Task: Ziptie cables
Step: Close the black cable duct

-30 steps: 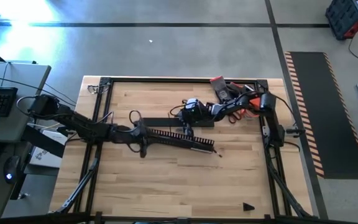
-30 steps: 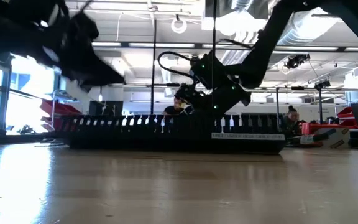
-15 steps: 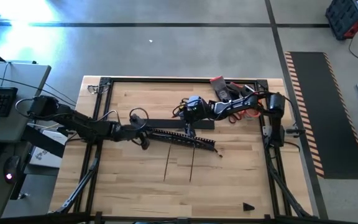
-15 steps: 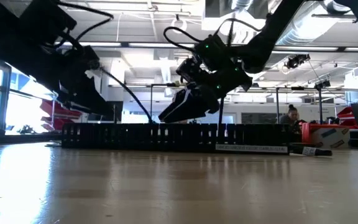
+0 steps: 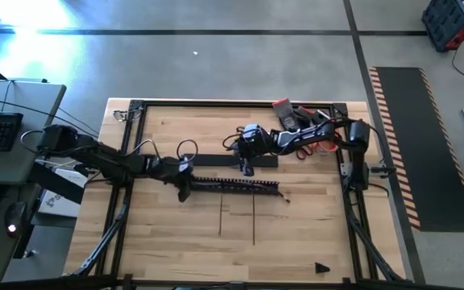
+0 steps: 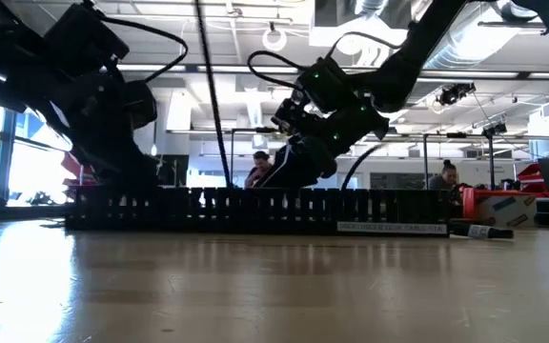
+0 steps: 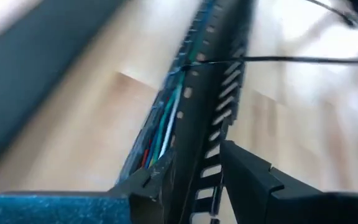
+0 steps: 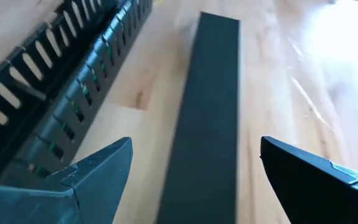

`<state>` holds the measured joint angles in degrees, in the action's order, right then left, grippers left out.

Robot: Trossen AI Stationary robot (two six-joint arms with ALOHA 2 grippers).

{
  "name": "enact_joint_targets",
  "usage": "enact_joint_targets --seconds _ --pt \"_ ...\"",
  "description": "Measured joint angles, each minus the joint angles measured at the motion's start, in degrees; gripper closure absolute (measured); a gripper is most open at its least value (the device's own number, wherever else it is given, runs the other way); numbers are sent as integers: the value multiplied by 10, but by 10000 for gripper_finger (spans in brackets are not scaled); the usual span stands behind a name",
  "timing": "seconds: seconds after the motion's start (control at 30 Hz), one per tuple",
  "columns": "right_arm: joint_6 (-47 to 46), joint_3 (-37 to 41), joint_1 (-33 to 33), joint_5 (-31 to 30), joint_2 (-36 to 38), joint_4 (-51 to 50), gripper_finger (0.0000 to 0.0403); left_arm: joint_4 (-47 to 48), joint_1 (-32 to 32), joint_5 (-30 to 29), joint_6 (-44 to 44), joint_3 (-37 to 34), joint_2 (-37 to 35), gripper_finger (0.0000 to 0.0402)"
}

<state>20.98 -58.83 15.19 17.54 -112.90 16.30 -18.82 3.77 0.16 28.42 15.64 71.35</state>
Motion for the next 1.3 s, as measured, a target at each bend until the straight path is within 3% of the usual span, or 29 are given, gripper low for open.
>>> enact_joint_targets --seconds 0.17,0.37,0.53,0.67,0.83,0.97,1.2,1.3 --pt "5 0 -11 0 0 7 64 -47 38 28 4 0 0 300" --pt "-10 -1 -10 -2 -33 67 64 -157 50 22 -61 0 -28 300" --pt "-31 -9 -10 -7 -75 125 64 -153 50 -15 -100 0 -76 300" --pt "-32 -44 -8 -30 -110 102 64 -133 50 -38 -106 0 -95 300" --pt "-37 -94 3 1 -144 40 66 -121 51 -50 -105 0 -97 300" --pt "-47 -95 11 11 -153 10 93 -119 55 -55 -101 0 -97 300" --pt "-50 -53 17 -5 -149 33 191 -119 58 -98 -105 0 -97 300" --pt "-54 -45 17 -9 -149 48 192 -122 58 -133 -106 0 -97 300"
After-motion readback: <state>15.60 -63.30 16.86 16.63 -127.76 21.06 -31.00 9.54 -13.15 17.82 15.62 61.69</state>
